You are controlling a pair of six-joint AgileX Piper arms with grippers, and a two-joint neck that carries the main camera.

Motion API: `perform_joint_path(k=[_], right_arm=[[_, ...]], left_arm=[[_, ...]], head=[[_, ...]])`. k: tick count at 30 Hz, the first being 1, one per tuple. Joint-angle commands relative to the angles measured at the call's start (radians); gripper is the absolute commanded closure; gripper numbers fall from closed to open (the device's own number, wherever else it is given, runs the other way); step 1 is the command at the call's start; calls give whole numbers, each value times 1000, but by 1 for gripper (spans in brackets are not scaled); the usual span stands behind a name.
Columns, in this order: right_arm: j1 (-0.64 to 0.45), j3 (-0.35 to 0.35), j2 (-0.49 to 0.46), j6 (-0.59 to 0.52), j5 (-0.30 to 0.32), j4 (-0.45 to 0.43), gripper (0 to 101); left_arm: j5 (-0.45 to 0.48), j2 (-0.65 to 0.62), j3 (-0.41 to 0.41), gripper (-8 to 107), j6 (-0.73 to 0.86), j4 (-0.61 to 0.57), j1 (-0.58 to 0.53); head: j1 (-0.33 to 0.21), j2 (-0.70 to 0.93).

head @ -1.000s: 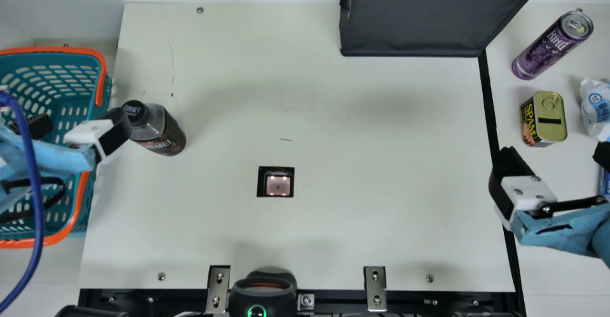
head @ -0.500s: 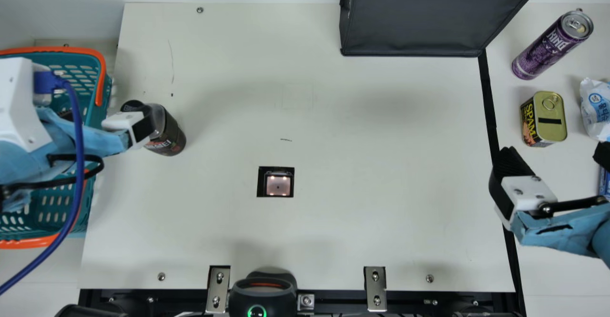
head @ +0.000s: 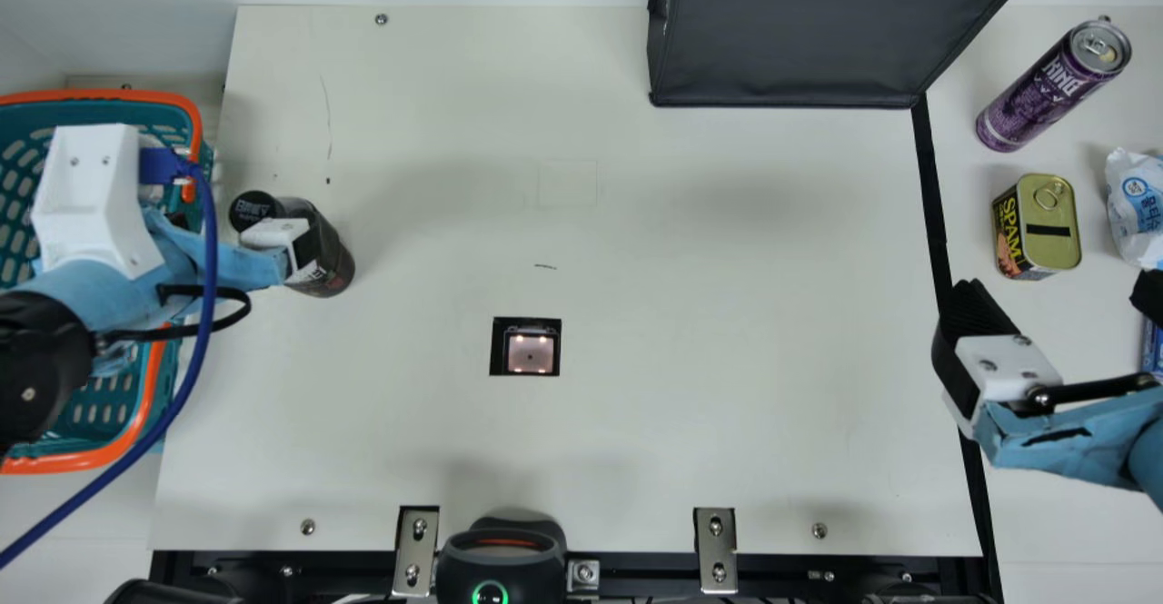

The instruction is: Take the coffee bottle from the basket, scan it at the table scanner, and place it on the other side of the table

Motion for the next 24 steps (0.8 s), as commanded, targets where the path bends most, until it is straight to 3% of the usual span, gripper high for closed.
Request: perform_joint_path(k=[1, 16, 24], right_arm=[[0, 0, 0, 0, 0, 0, 6], [0, 0, 0, 0, 0, 0, 6], [0, 0, 0, 0, 0, 0, 6]], left_arm=[[-24, 6, 12, 9, -7, 5, -2], [-128, 48, 57, 9, -68, 59, -20], [-141, 57, 60, 62, -97, 76, -27]], head=[[-29, 0], [-29, 0], [-29, 0]])
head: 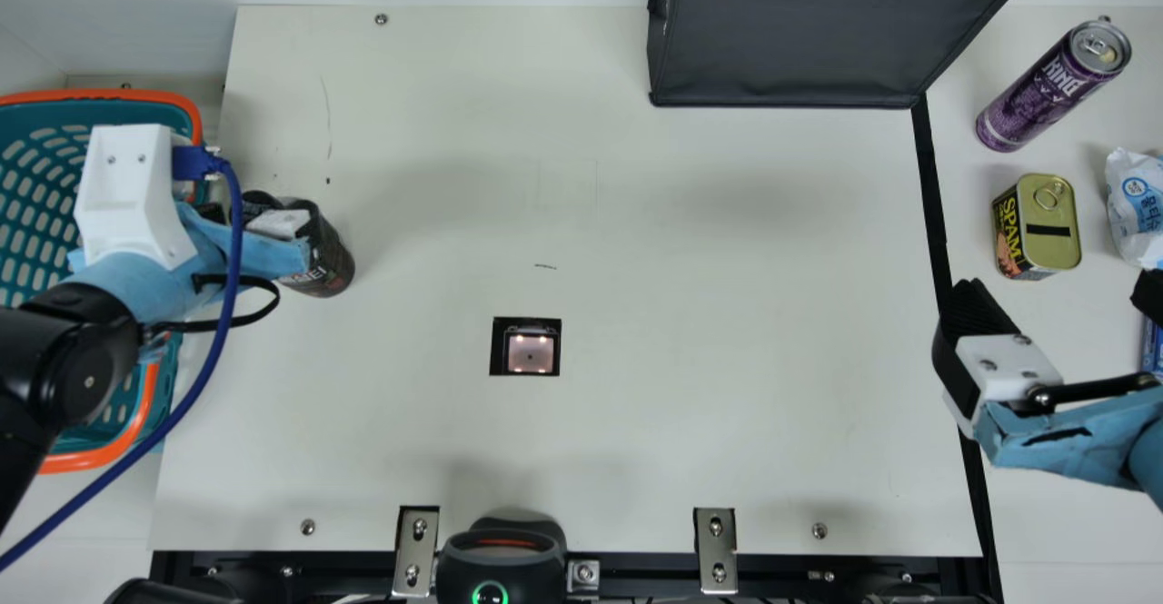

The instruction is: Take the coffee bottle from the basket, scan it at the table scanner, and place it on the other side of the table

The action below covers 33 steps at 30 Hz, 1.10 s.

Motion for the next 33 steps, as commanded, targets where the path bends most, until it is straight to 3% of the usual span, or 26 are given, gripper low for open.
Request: perform_joint_path(k=[1, 7, 21, 33], right_arm=[[0, 0, 0, 0, 0, 0, 6], [0, 0, 0, 0, 0, 0, 6], [0, 0, 0, 0, 0, 0, 6], [0, 0, 0, 0, 0, 0, 6]], left_arm=[[3, 0, -4, 69, -10, 6, -3], [44, -9, -39, 107, -70, 27, -36], [242, 9, -137, 107, -302, 66, -255], [348, 41, -202, 107, -481, 101, -447]], head=[[-29, 0], [-29, 0], [-29, 0], [-29, 0]])
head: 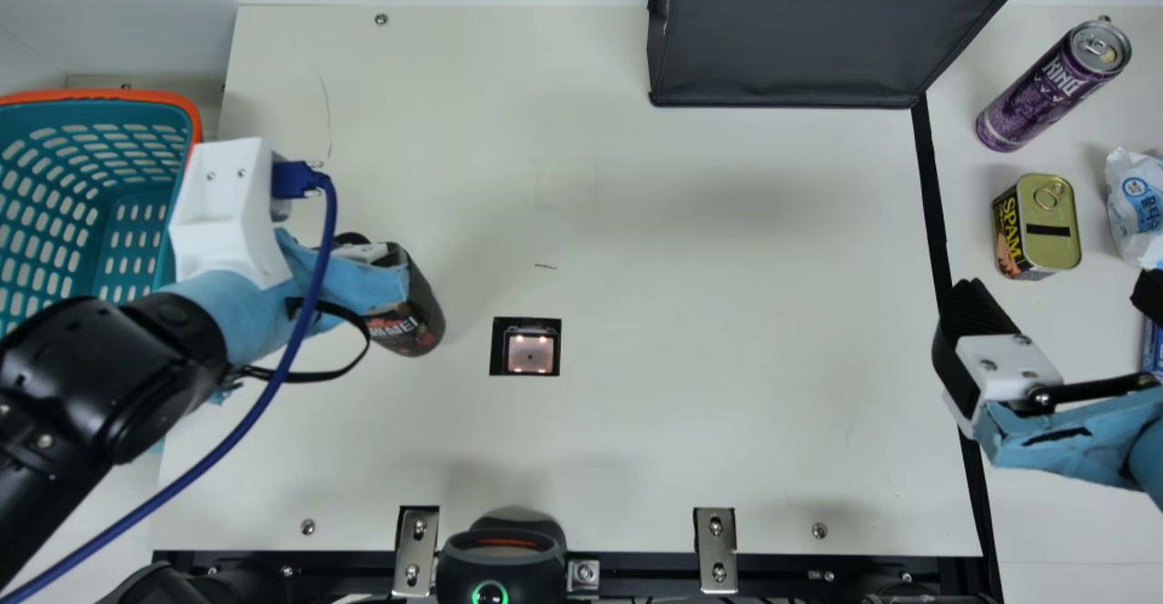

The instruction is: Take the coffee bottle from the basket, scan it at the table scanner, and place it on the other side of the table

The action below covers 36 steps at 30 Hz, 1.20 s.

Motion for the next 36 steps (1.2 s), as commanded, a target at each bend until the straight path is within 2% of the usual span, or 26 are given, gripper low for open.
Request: perform_joint_path(k=[1, 17, 36], right_arm=[[0, 0, 0, 0, 0, 0, 6], [0, 0, 0, 0, 0, 0, 6], [0, 0, 0, 0, 0, 0, 6]], left_arm=[[13, 3, -9, 107, -33, 7, -40], [69, 34, -64, 107, -212, 90, -287], [123, 63, -82, 107, -360, 153, -502]], head=[[-29, 0], [-29, 0], [-29, 0]])
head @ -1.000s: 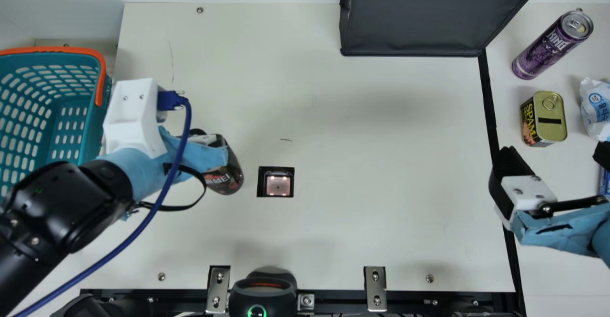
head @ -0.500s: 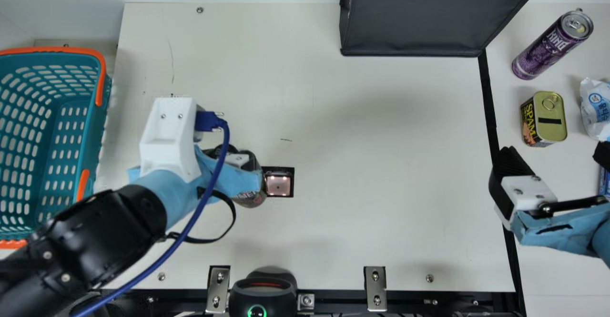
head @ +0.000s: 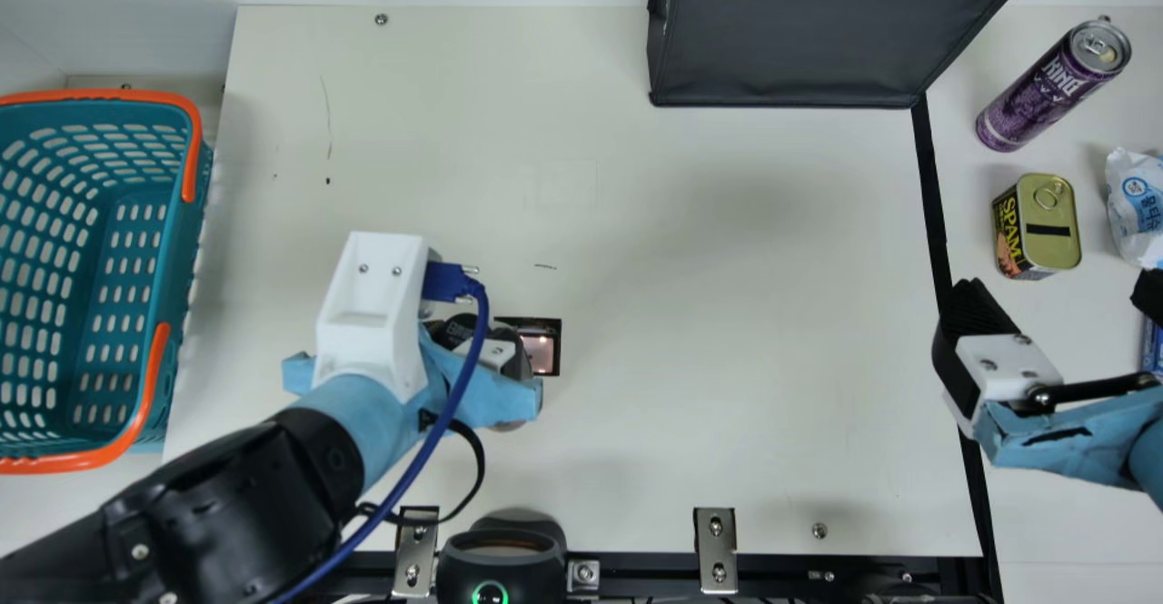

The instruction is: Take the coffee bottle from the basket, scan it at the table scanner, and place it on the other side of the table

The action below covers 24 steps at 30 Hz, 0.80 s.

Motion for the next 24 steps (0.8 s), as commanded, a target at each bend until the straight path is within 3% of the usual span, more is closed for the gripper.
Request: perform_joint_path(k=[1, 12, 24], right_arm=[[0, 0, 0, 0, 0, 0, 6], [0, 0, 0, 0, 0, 0, 6], [0, 0, 0, 0, 0, 0, 6]], left_arm=[[6, 7, -6, 107, -13, 6, -23], [37, 68, -64, 107, -94, 34, -119], [51, 84, -81, 107, -111, 53, -124]], head=[[-29, 0], [-29, 0], [-29, 0]])
